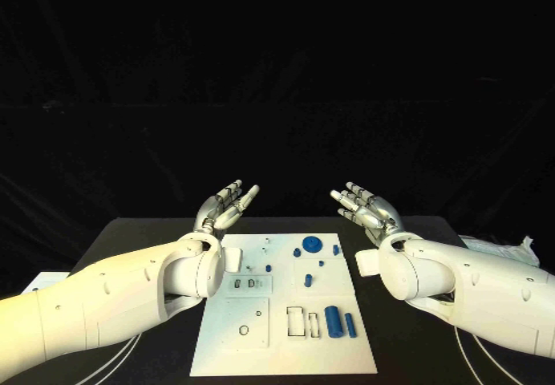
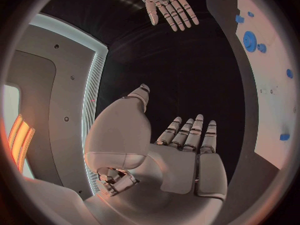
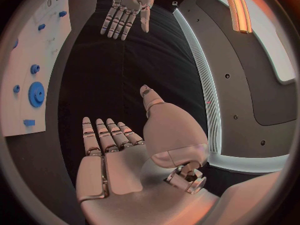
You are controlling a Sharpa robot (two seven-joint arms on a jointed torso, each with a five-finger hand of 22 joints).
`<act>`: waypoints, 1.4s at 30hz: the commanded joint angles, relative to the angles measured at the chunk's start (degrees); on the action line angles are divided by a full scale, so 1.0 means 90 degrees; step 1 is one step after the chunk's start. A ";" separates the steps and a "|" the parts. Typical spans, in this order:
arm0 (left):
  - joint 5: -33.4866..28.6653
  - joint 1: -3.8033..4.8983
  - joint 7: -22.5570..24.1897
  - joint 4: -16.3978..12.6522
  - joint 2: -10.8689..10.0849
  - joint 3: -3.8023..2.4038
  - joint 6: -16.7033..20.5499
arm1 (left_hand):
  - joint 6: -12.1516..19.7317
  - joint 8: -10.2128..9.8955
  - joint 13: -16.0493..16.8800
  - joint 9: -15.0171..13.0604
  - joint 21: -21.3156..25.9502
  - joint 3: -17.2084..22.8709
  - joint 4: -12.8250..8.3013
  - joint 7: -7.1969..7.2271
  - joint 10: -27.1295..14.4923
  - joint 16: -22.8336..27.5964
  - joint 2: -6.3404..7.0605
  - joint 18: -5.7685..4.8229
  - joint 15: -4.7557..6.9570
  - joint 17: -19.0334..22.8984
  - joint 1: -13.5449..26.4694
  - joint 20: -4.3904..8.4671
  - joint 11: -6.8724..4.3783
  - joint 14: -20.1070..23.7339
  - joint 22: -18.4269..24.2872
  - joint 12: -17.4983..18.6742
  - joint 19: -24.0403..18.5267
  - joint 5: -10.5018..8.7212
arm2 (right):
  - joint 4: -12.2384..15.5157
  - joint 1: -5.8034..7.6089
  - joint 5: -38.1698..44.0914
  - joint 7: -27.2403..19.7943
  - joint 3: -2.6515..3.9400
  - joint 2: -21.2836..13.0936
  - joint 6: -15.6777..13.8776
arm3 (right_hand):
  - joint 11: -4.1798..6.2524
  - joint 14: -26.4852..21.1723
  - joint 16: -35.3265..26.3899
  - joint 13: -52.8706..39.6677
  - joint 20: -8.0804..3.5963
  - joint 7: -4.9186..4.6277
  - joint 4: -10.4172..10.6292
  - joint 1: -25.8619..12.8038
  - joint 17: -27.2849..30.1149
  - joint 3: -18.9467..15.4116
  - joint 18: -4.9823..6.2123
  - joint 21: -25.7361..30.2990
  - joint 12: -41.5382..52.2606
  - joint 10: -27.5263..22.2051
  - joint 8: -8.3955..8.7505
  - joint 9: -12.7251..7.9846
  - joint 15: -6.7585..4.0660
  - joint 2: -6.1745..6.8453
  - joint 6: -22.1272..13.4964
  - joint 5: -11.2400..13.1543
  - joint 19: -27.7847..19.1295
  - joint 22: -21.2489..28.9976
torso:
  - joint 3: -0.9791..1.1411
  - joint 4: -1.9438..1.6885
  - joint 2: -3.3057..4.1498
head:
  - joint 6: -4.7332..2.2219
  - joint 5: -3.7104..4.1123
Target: Assemble the parts on the task board
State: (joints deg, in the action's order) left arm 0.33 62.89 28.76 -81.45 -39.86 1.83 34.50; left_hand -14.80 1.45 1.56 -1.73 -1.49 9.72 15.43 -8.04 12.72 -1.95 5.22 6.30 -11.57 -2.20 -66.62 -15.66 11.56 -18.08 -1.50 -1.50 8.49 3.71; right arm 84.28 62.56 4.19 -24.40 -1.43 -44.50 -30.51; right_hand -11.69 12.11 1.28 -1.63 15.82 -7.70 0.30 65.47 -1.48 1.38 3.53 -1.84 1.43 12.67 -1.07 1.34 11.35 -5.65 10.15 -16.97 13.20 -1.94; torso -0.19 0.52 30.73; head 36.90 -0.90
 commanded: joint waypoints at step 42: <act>-0.0013 0.0209 -0.0021 -0.2357 -0.1720 -0.0107 -0.1396 | -0.4467 0.0583 0.0257 -0.0232 -0.1905 -0.0146 -0.0988 -0.0511 0.5266 -0.0836 -0.0506 0.0453 0.0529 -0.0800 -0.0796 0.0316 -0.0221 -0.5013 -0.0712 -0.0468 0.5237 0.0027 | -0.0183 0.0875 1.0150 0.2993 0.0089 0.0064 0.1624 | 0.0809 0.8271 0.2283 -0.0236 -0.1142 -0.0020 -0.1010 0.0923 -0.1720 0.1682 0.0771 -0.4817 0.0236 0.6124 -0.0299 0.0287 -0.1293 0.0967 0.5358 0.0717 0.5324 -0.2445 | -0.0175 -0.0287 0.1215 | -0.0250 0.0410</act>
State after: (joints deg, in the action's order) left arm 1.28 64.60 28.35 -102.14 -55.30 0.96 23.64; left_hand -54.88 6.93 3.95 -3.90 -18.98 8.37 6.79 -12.37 60.00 -9.67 1.07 10.30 -6.57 -9.33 -73.43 -12.57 9.11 -63.39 -7.95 -5.96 55.79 3.92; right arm 82.50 70.20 84.87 -3.09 -0.70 -44.10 -18.43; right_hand -4.45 83.66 21.06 -3.75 5.65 -7.96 -8.89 73.68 -16.31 16.20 9.76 -44.45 3.85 68.21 -3.95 3.87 -0.25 2.58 58.16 -10.72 61.01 -23.47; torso -1.44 -1.52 40.29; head 34.76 2.43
